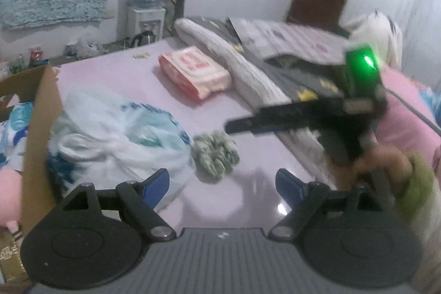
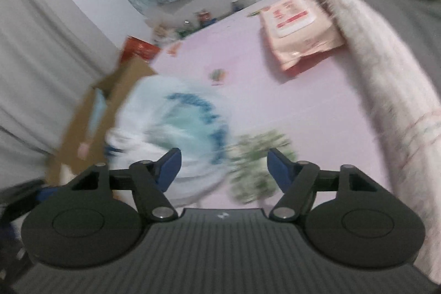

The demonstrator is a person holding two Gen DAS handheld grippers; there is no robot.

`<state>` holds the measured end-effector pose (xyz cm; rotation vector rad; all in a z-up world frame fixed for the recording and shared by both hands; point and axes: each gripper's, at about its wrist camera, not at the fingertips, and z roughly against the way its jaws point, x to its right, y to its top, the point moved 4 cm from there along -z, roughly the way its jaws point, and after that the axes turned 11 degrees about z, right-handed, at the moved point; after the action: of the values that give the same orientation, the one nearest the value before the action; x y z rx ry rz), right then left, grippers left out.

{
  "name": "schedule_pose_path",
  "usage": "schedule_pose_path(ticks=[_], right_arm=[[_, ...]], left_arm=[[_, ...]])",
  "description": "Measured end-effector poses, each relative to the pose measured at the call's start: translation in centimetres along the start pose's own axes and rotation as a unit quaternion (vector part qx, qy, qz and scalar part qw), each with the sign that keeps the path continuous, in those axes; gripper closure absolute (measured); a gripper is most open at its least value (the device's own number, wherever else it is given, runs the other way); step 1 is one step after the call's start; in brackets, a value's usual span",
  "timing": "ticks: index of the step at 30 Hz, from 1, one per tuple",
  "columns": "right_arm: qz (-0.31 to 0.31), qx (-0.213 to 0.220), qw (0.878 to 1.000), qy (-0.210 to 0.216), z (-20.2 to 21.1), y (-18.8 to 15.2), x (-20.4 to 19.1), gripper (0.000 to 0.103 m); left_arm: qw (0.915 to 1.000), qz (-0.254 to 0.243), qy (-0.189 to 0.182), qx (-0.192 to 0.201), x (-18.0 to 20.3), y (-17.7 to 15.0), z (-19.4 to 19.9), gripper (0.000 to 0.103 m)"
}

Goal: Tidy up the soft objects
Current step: 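Move the right tool over the green floral scrunchie on the bed, then close the right tool on the green floral scrunchie and lift it, then carry the scrunchie into the box and open the right tool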

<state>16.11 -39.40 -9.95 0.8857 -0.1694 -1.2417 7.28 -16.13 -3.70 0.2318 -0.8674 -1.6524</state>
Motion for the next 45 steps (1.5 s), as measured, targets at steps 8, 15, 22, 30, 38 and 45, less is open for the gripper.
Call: schedule_pose_path(ticks=[8,15,22,30,38,45], right_arm=[[0.024,-0.045,0.999,-0.003,-5.7,-1.1,2.9,0.085],[-0.019,-0.066,0.997,0.041,-3.8,-4.6,3.5,0.095],[-0.072,-0.077,0.991,0.086,-0.8,-8.6,3.1,0.096],[-0.112,-0.082,0.984,0.115,0.4,-10.6,3.1,0.096],[-0.140,-0.070,0.978,0.141,0.7,-10.6,3.2,0.096],[-0.120,-0.050,0.979,0.159,2.3,-7.7,0.5,0.095]], left_arm=[[0.9981,-0.033,0.031,-0.041,2.0,-2.3,-4.1,0.022],[0.9952,-0.062,0.043,-0.063,2.9,-3.1,-6.8,0.024],[0.9907,-0.092,0.030,-0.096,3.7,-4.3,-9.2,0.024],[0.9814,-0.106,0.042,-0.154,3.8,-6.3,-13.4,0.028],[0.9836,-0.100,0.020,-0.149,4.0,-5.9,-12.8,0.072],[0.9924,-0.065,0.000,-0.105,3.6,-4.1,-8.9,0.077]])
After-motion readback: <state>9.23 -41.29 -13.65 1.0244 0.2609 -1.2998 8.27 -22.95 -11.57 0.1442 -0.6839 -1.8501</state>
